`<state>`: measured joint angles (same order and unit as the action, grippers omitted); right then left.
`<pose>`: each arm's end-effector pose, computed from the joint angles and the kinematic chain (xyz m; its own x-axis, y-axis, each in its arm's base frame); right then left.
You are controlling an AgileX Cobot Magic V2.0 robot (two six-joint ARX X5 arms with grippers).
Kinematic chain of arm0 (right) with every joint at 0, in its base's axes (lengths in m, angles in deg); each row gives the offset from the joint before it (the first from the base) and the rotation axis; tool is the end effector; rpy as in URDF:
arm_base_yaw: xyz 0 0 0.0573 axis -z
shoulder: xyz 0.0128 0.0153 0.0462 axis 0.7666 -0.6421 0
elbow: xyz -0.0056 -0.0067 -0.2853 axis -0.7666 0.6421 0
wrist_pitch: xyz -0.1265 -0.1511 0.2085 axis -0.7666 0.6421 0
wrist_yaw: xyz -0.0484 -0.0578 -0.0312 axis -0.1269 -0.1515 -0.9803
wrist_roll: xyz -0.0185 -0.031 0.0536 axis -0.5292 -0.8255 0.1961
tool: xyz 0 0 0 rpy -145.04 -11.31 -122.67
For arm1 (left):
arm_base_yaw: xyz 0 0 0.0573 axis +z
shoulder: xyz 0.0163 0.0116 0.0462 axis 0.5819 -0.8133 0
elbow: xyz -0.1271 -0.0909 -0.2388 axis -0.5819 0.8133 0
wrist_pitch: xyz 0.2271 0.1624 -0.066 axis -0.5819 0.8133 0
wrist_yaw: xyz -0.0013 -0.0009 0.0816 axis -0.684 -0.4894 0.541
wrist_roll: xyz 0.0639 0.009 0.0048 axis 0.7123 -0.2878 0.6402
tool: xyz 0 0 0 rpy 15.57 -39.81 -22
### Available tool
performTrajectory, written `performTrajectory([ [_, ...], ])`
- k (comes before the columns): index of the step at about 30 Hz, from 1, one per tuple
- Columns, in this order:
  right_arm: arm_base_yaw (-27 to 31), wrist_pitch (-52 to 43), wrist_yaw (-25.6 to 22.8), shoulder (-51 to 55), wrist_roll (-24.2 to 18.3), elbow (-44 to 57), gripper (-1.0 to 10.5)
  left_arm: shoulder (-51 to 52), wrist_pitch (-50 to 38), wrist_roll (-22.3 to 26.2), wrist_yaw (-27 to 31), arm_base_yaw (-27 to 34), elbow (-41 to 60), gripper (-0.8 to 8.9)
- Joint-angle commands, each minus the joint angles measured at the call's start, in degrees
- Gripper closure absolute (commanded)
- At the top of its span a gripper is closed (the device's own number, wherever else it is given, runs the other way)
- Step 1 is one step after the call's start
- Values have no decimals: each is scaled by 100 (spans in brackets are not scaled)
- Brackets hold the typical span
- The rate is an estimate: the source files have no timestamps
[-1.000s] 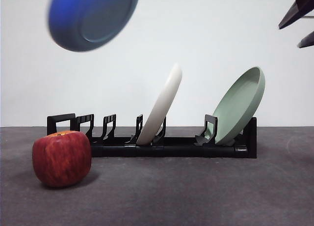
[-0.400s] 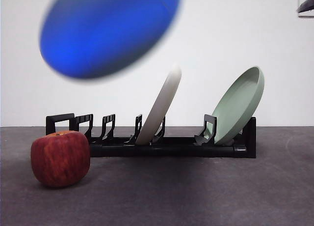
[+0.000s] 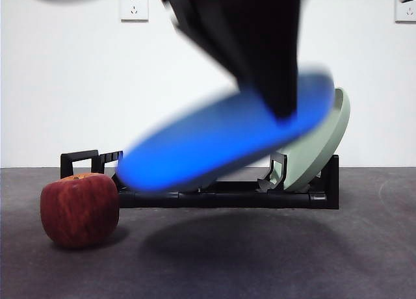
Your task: Take the blue plate from the plate rack,put the plate on the table,take the apple from the table,put the apple in the plate
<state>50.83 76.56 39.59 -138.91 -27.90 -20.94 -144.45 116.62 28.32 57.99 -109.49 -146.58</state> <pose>0.2117 0.0217 0.3540 0.7661 0.5262 -0.3690 -0.4013 0.8401 0.3649 0.1103 -0.3326 0.2392 0.4329 -0.4121 -0.8017 0.8651 0.4400 0.2410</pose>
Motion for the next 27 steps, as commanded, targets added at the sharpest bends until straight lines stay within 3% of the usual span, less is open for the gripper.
performTrajectory([
  [1, -2, 46, 0, 59, -44, -22, 694, -496, -179, 424, 35, 48, 13, 821],
  [10, -4, 116, 2, 105, -42, -22, 694, -1381, -625, 608, 15, 57, 13, 802],
  [11, -4, 120, 2, 107, -42, -22, 694, -1386, -656, 608, 13, 57, 13, 756],
  [14, -4, 125, 4, 107, -42, -22, 694, -1384, -822, 608, -11, 55, 13, 425],
  [16, -4, 125, 17, 107, -42, -22, 694, -1384, -879, 608, 0, 87, 9, 318],
  [20, -11, 133, 50, 107, -39, -22, 694, -1351, -852, 518, 87, 142, -17, 311],
  [27, -376, 299, 240, 79, -44, -22, 688, -155, -822, 278, 1095, 175, -55, 311],
])
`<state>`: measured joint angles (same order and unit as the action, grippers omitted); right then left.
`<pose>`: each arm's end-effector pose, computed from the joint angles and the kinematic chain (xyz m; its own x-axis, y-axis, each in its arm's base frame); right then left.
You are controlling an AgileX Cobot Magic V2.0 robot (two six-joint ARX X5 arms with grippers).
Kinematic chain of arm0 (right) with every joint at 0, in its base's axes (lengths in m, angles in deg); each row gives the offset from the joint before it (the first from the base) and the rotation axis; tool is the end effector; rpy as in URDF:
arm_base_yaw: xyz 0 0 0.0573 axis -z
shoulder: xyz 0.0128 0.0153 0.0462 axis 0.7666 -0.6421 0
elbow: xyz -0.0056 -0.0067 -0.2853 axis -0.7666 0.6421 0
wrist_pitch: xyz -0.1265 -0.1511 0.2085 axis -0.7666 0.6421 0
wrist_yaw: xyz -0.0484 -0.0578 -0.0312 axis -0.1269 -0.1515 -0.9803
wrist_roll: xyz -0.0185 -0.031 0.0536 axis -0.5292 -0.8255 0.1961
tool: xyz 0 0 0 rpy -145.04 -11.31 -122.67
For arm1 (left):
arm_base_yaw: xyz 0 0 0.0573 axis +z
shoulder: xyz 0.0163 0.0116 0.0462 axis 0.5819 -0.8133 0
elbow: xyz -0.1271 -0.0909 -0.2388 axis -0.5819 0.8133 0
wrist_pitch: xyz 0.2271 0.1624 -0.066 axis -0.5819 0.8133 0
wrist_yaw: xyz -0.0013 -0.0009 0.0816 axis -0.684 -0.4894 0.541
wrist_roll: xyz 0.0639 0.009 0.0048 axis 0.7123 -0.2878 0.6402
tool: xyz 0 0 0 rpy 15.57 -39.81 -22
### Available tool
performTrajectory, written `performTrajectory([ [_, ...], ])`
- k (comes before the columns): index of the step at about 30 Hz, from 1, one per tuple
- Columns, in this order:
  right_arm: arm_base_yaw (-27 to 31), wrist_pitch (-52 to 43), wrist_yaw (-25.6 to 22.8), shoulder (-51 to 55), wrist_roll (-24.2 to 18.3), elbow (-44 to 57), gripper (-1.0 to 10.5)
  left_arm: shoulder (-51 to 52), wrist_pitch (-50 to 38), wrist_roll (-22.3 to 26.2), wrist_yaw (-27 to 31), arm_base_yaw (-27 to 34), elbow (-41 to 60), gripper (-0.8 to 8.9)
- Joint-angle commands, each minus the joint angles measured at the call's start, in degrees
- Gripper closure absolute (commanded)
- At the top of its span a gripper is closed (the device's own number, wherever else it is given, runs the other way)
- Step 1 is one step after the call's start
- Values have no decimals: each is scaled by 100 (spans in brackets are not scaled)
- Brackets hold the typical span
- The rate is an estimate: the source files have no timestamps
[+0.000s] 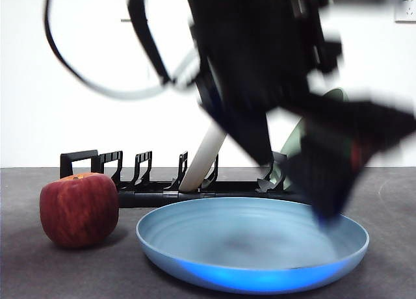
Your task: Take the blue plate from the plate rack,put the plate on the table,take the apple from the table,put the apple in the plate
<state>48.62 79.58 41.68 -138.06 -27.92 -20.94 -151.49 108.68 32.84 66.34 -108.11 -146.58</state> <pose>0.2036 0.0310 0.3522 0.7122 0.5850 -0.3880 -0.4455 0.8039 0.3941 0.1321 -0.3530 0.2074 0.5665 -0.3444 -0.7486 0.7979 0.4563 0.3939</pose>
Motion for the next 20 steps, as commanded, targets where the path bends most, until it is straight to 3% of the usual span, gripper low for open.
performTrajectory([
  [1, -245, -4, 22, -11, -42, -22, 687, 785, -37, -177, 332, 66, -55, 311],
  [7, -1176, -33, -94, -205, -107, -22, 656, 2570, -63, -212, 562, 527, -55, 314],
  [11, -2124, -120, -664, -568, -186, -22, 651, 3550, -44, -208, 535, 1141, -55, 314],
  [14, -2855, -374, -1058, -1003, -192, -50, 501, 4105, 111, -205, 522, 1746, -55, 315],
  [20, -4030, -540, -1637, -2203, -369, -638, 439, 4695, 1147, -181, 225, 2999, -55, 315],
])
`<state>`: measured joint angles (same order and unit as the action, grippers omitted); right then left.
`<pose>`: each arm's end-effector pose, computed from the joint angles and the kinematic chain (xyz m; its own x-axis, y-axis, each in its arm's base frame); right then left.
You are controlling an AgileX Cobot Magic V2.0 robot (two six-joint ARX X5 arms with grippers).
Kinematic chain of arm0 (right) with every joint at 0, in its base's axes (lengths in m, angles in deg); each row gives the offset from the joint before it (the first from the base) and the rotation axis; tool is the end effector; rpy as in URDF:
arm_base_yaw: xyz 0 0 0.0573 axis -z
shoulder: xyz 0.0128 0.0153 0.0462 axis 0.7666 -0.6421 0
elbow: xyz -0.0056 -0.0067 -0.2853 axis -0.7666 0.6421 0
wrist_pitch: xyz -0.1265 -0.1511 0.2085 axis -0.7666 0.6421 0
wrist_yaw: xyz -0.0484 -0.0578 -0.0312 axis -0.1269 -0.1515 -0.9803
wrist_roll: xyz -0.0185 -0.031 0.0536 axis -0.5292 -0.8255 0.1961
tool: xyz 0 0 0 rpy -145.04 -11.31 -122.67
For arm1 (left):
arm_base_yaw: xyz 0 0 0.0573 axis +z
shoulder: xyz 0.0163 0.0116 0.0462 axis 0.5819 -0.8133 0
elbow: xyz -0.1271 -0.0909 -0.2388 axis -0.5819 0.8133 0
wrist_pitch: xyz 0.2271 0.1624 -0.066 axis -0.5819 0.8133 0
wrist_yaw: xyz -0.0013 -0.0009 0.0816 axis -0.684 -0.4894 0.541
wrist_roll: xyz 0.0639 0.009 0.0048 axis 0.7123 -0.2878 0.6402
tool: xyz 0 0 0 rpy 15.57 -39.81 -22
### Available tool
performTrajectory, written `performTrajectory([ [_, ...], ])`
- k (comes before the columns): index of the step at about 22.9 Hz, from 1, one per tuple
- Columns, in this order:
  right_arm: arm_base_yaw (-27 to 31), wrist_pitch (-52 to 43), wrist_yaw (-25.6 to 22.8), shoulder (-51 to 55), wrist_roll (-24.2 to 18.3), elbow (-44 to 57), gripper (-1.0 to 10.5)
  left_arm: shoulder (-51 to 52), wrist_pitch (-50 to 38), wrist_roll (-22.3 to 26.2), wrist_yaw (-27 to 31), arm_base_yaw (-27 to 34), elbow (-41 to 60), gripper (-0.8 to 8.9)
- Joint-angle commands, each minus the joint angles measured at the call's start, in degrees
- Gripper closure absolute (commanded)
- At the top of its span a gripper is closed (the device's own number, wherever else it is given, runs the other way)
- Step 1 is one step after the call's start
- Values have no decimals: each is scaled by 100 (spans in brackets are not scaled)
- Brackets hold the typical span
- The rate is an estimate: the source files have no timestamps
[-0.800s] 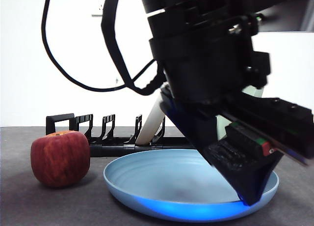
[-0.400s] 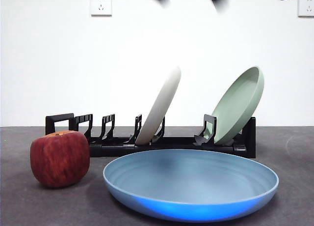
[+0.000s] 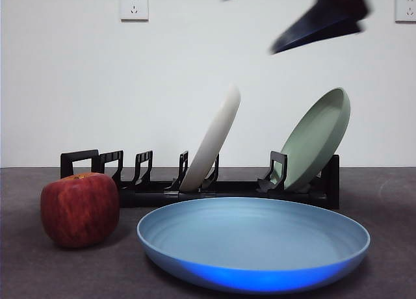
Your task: Take the blue plate from the plate rack,put the plate on the table,take the apple from the table,put the apple in the plate
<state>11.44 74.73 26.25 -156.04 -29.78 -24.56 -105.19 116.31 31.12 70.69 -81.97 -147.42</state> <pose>0.2148 0.1907 0.3095 0.3806 0.7229 -0.5767 -0.7321 0.6165 0.2897 0.1440 -0.1177 0.4245 0.9351 -0.2510 -0.2500 0.2976 0.9394 0.1702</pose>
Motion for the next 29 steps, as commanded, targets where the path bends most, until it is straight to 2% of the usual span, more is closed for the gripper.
performTrajectory([
  [1, -516, -44, -192, -739, -262, -529, 439, 111, 743, -4, -369, 704, 28, 315],
  [5, -1182, 13, -610, -2133, -632, -1641, 438, 127, 2011, -7, -1276, 2124, 28, 315],
  [9, -1484, 15, -664, -3259, -780, -2396, 437, 238, 2168, 72, -1893, 3467, 28, 315],
  [10, -1556, 15, -831, -3517, -846, -2524, 437, 295, 2170, 118, -2004, 3832, 28, 316],
  [12, -1650, -26, -1054, -3901, -962, -2634, 437, 376, 2166, 94, -2028, 4400, 28, 316],
  [14, -1670, -42, -1051, -4227, -970, -2634, 437, 400, 2138, 26, -2068, 4752, 28, 316],
  [20, -1672, -236, -1047, -4929, -1121, -2634, 451, 398, 2168, 9, -2208, 4885, 28, 316],
  [21, -1674, -269, -1047, -4986, -1121, -2634, 499, 398, 2181, 9, -2205, 4885, 28, 316],
  [24, -1674, -254, -1029, -5042, -1255, -2634, 879, 398, 2212, 7, -2205, 4885, 28, 316],
  [25, -1674, -256, -1027, -5042, -1257, -2634, 973, 398, 2216, 7, -2208, 4885, 28, 316],
  [29, -1602, -201, -1069, -4815, -1252, -2636, 958, 393, 2205, 0, -2616, 4885, 28, 316],
])
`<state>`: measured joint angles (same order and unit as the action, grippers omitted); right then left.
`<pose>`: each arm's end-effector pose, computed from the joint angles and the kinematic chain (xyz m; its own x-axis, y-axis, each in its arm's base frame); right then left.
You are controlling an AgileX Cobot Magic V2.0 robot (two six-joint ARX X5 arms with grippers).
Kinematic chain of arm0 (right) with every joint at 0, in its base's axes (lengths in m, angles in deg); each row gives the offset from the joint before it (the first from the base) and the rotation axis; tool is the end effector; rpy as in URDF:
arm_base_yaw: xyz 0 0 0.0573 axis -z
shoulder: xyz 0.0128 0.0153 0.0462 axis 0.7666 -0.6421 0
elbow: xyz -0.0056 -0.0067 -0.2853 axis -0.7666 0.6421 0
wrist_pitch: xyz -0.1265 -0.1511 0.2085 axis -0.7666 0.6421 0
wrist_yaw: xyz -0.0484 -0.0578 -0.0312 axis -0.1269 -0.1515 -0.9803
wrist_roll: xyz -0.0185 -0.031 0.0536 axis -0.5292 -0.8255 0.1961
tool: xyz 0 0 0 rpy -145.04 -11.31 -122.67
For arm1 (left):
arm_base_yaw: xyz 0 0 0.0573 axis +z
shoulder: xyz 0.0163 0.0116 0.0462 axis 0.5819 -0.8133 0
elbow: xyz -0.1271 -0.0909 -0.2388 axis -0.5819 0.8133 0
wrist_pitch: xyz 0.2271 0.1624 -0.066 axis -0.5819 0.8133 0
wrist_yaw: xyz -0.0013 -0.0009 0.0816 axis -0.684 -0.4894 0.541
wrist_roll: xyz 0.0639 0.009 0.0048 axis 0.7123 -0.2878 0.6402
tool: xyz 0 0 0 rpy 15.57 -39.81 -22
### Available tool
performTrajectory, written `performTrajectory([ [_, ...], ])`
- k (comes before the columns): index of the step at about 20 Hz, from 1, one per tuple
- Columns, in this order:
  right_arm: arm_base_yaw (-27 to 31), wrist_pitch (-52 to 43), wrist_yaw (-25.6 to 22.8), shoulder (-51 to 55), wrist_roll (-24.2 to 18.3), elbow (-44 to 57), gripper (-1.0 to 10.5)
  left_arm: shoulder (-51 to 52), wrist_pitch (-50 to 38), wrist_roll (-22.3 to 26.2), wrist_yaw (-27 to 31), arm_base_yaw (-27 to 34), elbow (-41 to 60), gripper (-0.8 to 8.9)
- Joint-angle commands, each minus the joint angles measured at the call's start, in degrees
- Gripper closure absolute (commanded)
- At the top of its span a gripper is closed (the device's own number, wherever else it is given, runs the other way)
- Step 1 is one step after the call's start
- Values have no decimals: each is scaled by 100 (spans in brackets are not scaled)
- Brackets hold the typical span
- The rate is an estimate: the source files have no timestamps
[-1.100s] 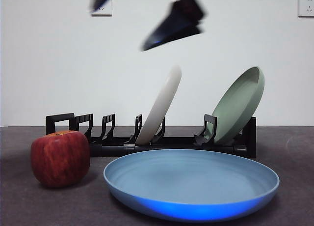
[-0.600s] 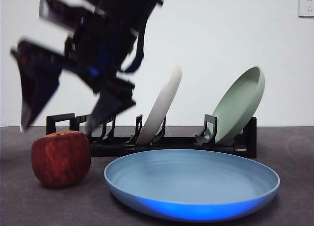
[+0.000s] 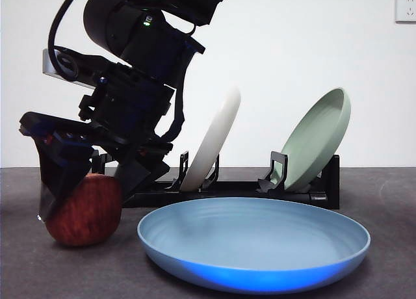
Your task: Take the blue plate from the plate rack,put the plate on the table,take the apple from the table,put the apple in the plate
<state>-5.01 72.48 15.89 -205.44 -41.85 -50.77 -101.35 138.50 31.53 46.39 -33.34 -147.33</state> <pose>0.2674 0.3947 0.1568 0.1706 0.5098 -0.8432 -0.8983 0.4322 0.0796 0.1505 0.0106 0.3930 0.8074 0.1356 -0.5743 -0.1048 0.9907 0.0866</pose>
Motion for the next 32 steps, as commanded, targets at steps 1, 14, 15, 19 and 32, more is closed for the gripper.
performTrajectory([
  [1, 81, 85, -33, 299, -42, -15, 958, 2, -33, -46, -343, 22, 20, 316],
  [14, 1241, 2944, -13, 2380, -44, 173, 958, -79, -831, -192, -1838, 4, 20, 316],
  [15, 1248, 2870, -9, 2380, -28, 374, 958, -81, -831, -190, -1838, 4, 20, 316],
  [19, 1248, 1628, -22, 2378, 334, 1646, 958, -105, -828, -192, -1838, 4, 20, 316],
  [32, 1252, 96, -466, 2343, 815, 2973, 490, -105, -809, -232, -1858, 4, 20, 316],
])
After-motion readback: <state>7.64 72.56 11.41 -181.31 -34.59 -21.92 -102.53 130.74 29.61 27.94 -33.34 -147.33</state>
